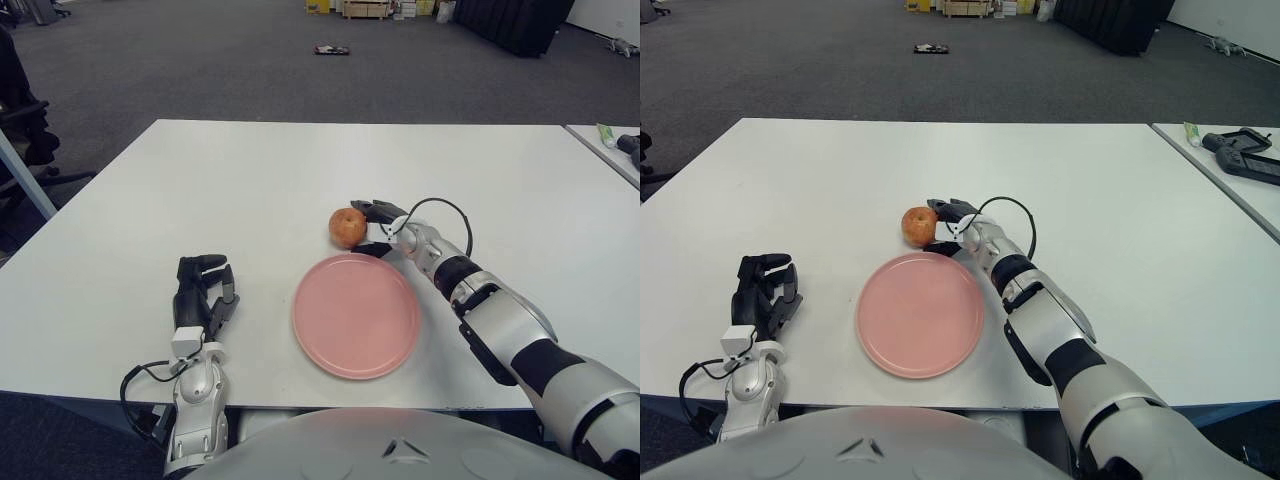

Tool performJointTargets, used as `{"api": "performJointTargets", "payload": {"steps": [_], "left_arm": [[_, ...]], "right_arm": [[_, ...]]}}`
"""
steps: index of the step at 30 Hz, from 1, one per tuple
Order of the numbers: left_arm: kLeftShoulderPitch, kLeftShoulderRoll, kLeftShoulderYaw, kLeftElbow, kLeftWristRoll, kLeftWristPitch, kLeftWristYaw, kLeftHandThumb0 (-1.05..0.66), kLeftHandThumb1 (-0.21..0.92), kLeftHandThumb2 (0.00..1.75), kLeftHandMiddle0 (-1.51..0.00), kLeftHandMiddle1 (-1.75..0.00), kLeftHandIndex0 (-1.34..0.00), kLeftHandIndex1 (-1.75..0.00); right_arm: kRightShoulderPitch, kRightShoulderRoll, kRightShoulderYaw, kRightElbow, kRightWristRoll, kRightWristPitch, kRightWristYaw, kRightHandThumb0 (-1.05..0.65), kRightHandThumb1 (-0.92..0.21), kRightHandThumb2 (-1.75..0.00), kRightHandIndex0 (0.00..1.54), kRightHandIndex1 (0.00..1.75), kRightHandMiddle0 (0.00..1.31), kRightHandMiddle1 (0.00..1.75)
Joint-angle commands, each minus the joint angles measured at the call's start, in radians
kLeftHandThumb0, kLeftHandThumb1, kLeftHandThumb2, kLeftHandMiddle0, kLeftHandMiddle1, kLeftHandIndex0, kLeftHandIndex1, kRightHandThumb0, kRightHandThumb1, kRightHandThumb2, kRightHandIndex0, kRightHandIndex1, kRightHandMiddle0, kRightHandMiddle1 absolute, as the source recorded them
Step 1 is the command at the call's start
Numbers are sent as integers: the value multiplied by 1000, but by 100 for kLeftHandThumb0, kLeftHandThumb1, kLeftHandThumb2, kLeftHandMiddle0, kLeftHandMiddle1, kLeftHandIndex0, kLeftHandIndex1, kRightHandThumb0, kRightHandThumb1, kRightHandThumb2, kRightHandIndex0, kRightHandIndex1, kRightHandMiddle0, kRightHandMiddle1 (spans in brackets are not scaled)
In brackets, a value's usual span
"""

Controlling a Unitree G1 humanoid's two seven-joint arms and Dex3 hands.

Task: Put the apple into the plate.

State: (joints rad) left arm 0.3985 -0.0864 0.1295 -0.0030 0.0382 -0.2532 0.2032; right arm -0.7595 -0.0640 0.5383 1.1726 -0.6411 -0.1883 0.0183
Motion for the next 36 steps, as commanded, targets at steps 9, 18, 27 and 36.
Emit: {"api": "performJointTargets", "payload": {"steps": [9, 18, 27, 36], "left_arm": [[30, -13, -8, 1, 8, 48, 1, -35, 87, 60, -39, -156, -22, -175], [28, -11, -9, 10, 8, 31, -2, -36, 84, 64, -42, -156, -24, -175], [25, -10, -8, 16, 8, 31, -1, -36, 83, 66, -43, -154, -25, -175], [23, -12, -4, 14, 8, 48, 4, -35, 85, 63, -42, -152, -23, -175]], "right_arm": [[-32, 11, 14, -5, 3, -10, 32, -103, -60, -58, 0, 0, 0, 0], [-33, 11, 12, -26, 5, -6, 49, -100, -57, -62, 0, 0, 0, 0], [-36, 16, 0, -51, 14, 27, 59, -93, -50, -74, 0, 0, 0, 0], [-40, 53, -27, -17, 29, 47, -13, -80, -38, -89, 0, 110, 0, 131]]}}
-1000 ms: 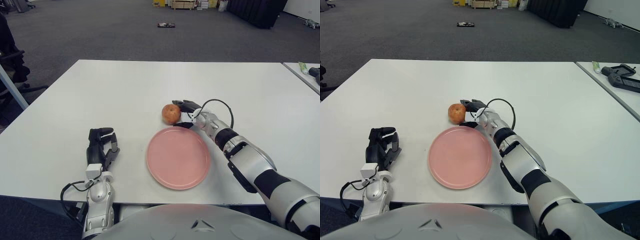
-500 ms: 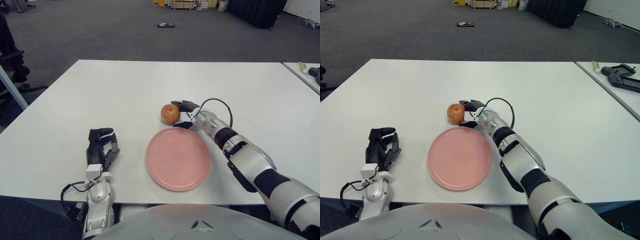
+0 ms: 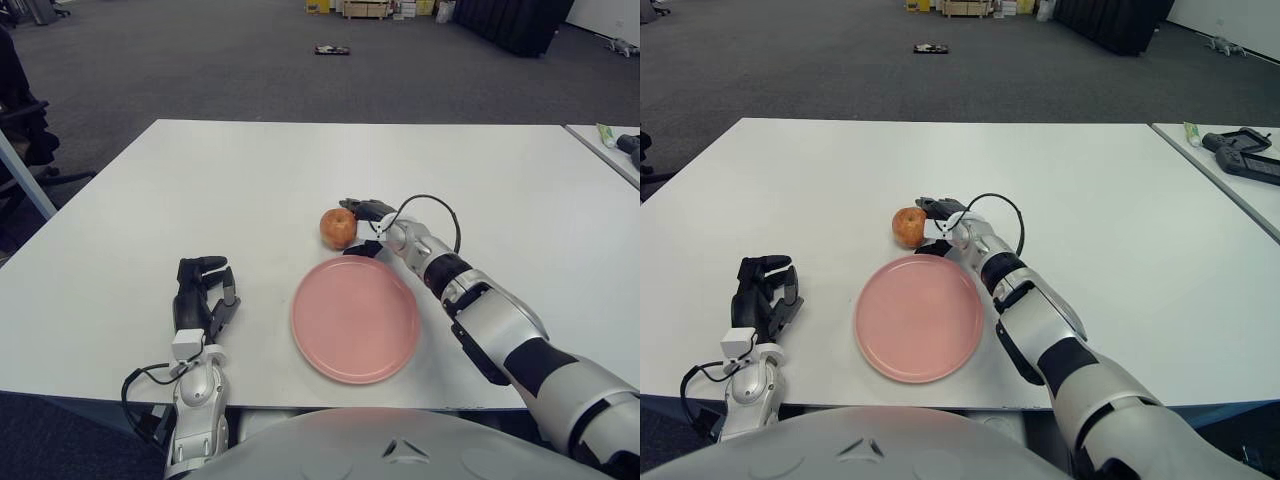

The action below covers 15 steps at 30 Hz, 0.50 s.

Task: Put the apple into the plate.

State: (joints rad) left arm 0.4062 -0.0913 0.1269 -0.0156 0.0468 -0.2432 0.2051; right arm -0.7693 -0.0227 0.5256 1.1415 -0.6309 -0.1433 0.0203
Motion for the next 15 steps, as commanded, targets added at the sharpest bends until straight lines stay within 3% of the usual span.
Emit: {"api": "performJointTargets", "payload": {"steps": [1, 2, 4, 6, 7, 8, 12, 15], "left_arm": [[16, -7, -1, 26, -1, 39, 3, -35, 85, 63, -42, -151, -23, -175], [16, -8, -1, 25, -2, 41, 2, -35, 86, 62, -42, -151, -23, -175], [17, -9, -1, 25, -4, 41, 2, -35, 87, 61, -41, -153, -22, -175], [17, -8, 0, 26, -3, 38, 1, -35, 87, 60, -40, -154, -22, -175], [17, -8, 0, 26, -3, 37, 1, -35, 88, 59, -40, -154, -22, -175], [17, -8, 0, 27, -3, 35, 1, -35, 88, 59, -40, -154, -22, -175], [16, -5, -1, 32, -5, 25, -5, -35, 88, 59, -41, -155, -22, -175], [15, -5, -1, 34, -5, 22, -5, -35, 88, 59, -41, -155, -22, -175]], "right_arm": [[-30, 14, -17, 18, 20, 1, -19, -76, -35, -94, 0, 126, 0, 146], [-27, 15, -27, 19, 30, -10, -28, -75, -34, -96, 0, 132, 0, 152], [-24, 16, -42, 21, 44, -28, -41, -61, -30, -104, 9, 157, 15, 165], [-25, 17, -48, 25, 51, -40, -47, -53, -28, -109, 18, 166, 24, 170], [-26, 17, -49, 28, 52, -44, -49, -50, -32, -113, 25, 169, 35, 172], [-27, 17, -51, 30, 54, -48, -50, -49, -34, -115, 27, 170, 38, 172], [-29, 18, -70, 37, 70, -64, -53, -11, -22, -133, 67, 154, 50, 174], [-28, 19, -85, 38, 87, -70, -51, -4, -17, -141, 76, 155, 52, 174]]}}
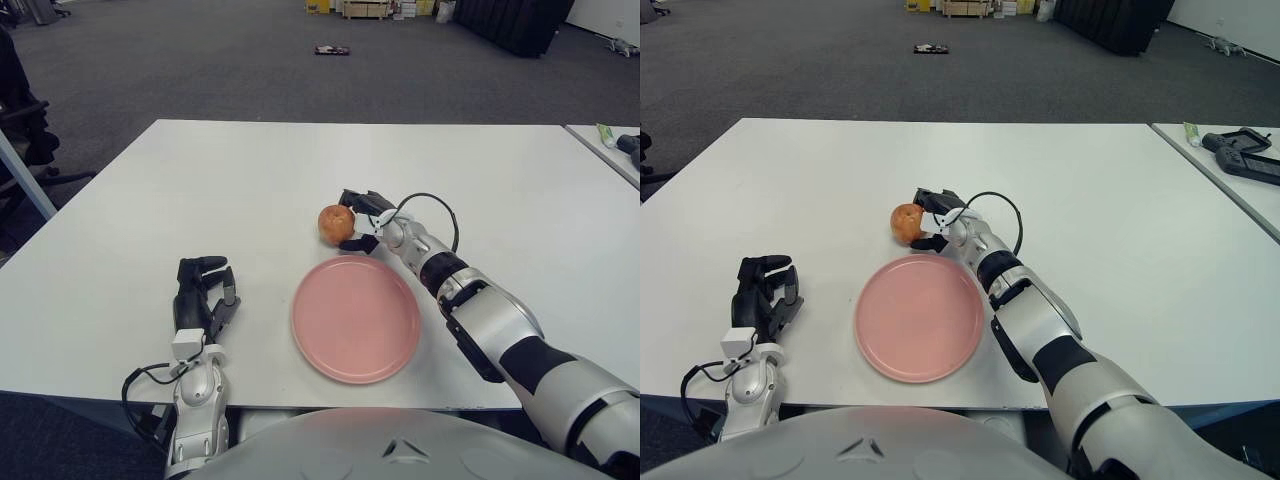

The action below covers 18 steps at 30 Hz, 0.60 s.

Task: Put the apple into the plate.

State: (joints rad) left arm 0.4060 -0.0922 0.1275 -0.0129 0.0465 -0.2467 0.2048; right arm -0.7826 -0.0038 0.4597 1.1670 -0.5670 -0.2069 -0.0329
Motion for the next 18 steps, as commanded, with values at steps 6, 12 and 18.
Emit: {"api": "performJointTargets", "payload": {"steps": [6, 12, 18], "left_arm": [[15, -6, -1, 29, -5, 33, -1, -35, 88, 59, -41, -154, -22, -175], [12, -10, -1, 27, -2, 36, 3, -35, 89, 58, -40, -155, -22, -175], [7, -6, 1, 34, -1, 32, 1, -35, 88, 58, -41, -156, -22, -175]], "right_arm": [[-16, 4, -35, 17, 42, 2, 9, -1, -14, -148, 80, 160, 52, 175], [-20, 5, -43, 25, 53, 9, 5, -1, -13, -151, 80, 166, 51, 175], [-20, 7, -51, 29, 59, 5, -2, -1, -12, -153, 79, 168, 51, 175]]}}
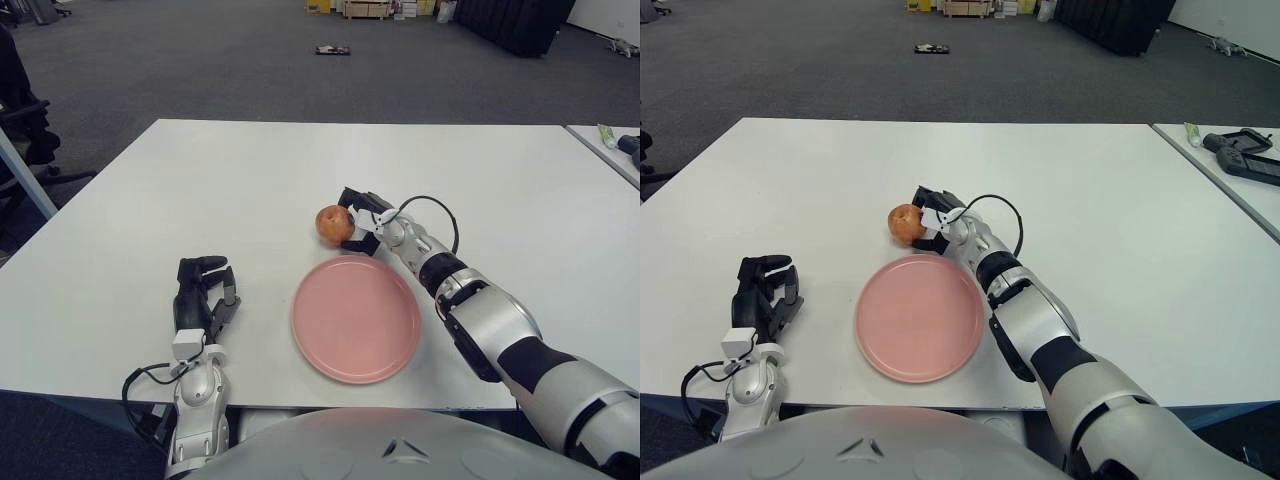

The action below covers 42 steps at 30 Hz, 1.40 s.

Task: Put the apple into the plate.

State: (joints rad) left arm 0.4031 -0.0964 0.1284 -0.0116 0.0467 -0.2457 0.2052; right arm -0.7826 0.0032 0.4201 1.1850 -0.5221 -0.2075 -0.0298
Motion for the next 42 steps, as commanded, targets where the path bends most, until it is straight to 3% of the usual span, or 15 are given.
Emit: {"api": "performJointTargets", "payload": {"steps": [1, 15, 29, 36, 42], "left_arm": [[10, -1, 0, 34, -2, 29, -1, -35, 88, 59, -41, -155, -22, -175], [0, 3, 5, 46, -2, 17, -1, -35, 87, 61, -43, -154, -22, -175], [-8, 10, 6, 49, -6, 21, -6, -36, 84, 65, -44, -153, -24, -175], [-14, 15, 8, 50, -6, 40, -5, -35, 85, 63, -42, -154, -23, -175], [-23, 18, 9, 54, -8, 46, -6, -35, 89, 58, -39, -156, -21, -175]], "right_arm": [[-19, 0, -13, 11, 15, 4, -6, -1, -12, -153, 79, 168, 51, 175], [-25, -2, -25, 22, 19, -11, -22, -1, -12, -155, 78, 173, 51, 175], [-8, -44, -48, -60, 38, -54, -1, -1, -1, -168, 87, 175, 59, 175], [68, -94, -60, -245, 61, -71, 46, -1, 0, -169, 87, 175, 60, 175], [210, -151, -89, -591, 111, -13, 154, -1, -4, -164, 83, 175, 57, 175]]}}
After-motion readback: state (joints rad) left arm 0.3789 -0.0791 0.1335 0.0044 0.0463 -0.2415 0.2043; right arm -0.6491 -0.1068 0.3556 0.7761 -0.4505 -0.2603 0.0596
